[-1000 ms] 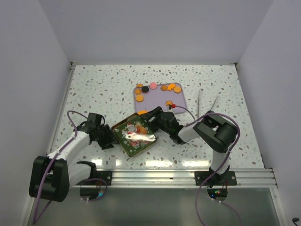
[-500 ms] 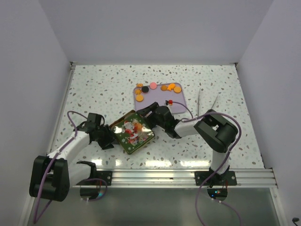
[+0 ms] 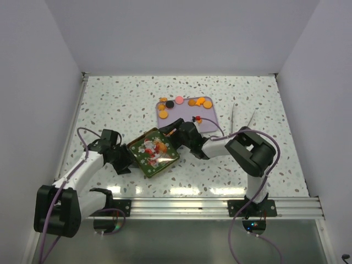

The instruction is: Pack the cookies

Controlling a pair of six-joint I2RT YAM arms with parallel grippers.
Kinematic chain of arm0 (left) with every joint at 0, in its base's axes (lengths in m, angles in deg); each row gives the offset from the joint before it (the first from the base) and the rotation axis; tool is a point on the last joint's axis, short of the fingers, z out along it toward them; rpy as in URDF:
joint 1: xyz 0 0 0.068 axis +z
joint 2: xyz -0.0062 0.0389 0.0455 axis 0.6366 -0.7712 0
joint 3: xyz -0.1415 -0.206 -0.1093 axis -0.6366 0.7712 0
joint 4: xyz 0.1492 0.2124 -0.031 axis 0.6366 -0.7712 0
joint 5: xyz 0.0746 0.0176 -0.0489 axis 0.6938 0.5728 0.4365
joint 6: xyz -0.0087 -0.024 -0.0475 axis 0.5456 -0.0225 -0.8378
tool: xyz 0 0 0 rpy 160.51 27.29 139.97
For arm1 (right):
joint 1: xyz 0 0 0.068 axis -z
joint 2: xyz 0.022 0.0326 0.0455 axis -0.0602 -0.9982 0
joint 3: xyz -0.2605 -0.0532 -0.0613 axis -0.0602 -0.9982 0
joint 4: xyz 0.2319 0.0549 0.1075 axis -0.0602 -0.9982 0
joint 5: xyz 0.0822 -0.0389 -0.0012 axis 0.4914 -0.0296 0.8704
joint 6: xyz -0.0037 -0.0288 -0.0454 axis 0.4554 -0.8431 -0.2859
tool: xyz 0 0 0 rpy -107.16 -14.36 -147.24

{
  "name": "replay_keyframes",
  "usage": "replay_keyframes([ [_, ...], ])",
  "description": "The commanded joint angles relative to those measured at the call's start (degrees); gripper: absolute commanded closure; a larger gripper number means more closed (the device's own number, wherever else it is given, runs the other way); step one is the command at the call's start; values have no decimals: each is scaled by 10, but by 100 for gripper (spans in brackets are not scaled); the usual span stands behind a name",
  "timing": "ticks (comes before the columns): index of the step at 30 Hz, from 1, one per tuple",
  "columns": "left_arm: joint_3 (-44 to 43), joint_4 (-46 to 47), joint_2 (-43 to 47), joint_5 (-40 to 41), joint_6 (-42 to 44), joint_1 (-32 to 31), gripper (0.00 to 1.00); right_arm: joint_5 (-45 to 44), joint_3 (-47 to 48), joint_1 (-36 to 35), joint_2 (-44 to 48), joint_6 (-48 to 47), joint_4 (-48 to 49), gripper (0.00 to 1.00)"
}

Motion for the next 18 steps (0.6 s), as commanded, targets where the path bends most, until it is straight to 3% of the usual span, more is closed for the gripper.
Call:
replay_keyframes([
  [1, -70, 16, 30, -30, 0, -1, 47, 18, 39, -9, -12, 27, 14, 31],
  [5, -111, -32, 58, -17, 16, -2, 53, 21, 47, -7, -21, 27, 12, 31],
  [9, -130, -64, 97, -2, 22, -2, 53, 23, 50, -7, -27, 27, 12, 31],
  [18, -56, -42, 40, -16, 14, -2, 52, 24, 63, -7, -38, 28, 7, 31],
])
